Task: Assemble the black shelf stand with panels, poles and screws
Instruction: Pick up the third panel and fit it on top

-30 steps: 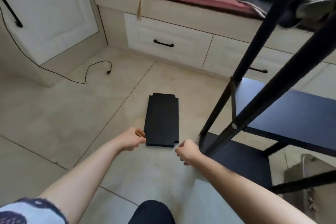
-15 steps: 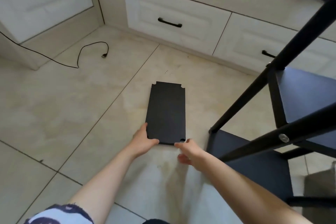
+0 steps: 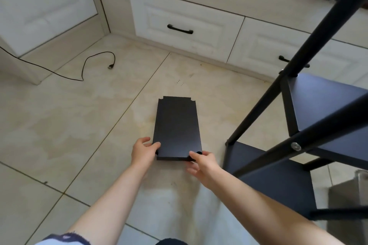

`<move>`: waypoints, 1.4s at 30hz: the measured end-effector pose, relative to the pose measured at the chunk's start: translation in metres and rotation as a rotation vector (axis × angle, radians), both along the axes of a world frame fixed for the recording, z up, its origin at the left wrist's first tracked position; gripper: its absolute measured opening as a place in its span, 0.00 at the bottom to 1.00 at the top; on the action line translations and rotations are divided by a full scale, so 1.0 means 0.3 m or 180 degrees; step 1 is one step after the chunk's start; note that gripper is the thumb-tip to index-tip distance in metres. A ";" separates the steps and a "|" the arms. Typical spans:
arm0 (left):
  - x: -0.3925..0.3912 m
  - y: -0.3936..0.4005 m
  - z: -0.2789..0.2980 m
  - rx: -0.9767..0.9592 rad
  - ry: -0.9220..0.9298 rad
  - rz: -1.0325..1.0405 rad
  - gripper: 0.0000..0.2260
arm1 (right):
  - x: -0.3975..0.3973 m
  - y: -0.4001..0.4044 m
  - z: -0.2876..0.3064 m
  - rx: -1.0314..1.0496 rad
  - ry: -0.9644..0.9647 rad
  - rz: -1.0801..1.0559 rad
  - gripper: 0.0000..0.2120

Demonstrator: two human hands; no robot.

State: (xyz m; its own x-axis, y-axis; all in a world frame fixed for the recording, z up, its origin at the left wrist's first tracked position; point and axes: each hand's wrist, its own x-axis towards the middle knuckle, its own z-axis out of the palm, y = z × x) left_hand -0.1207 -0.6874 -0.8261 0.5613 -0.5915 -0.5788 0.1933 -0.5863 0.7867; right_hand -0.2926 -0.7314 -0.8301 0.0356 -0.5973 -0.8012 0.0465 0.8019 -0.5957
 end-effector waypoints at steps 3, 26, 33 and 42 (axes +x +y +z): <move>0.019 0.002 0.035 -0.0132 0.0423 0.0389 0.17 | 0.004 0.008 0.052 -0.0009 -0.0269 -0.0166 0.18; 0.136 0.208 0.936 -0.0957 0.1464 -0.0024 0.12 | -0.267 0.274 0.954 -0.0115 -0.1585 0.0533 0.12; 0.079 0.318 1.237 -0.1066 0.1456 -0.0083 0.16 | -0.516 0.396 1.241 -0.0621 -0.1379 0.0992 0.04; -0.032 0.408 1.478 -0.0610 0.1156 -0.0840 0.24 | -0.813 0.451 1.502 -0.1076 -0.1248 0.1429 0.06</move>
State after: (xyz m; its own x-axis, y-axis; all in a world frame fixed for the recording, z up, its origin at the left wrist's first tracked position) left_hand -0.1303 -0.5651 -0.3827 0.1598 -0.8015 -0.5762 0.3394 -0.5035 0.7945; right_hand -0.5365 -0.5961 -0.3795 0.5877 -0.6718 -0.4508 0.0163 0.5669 -0.8236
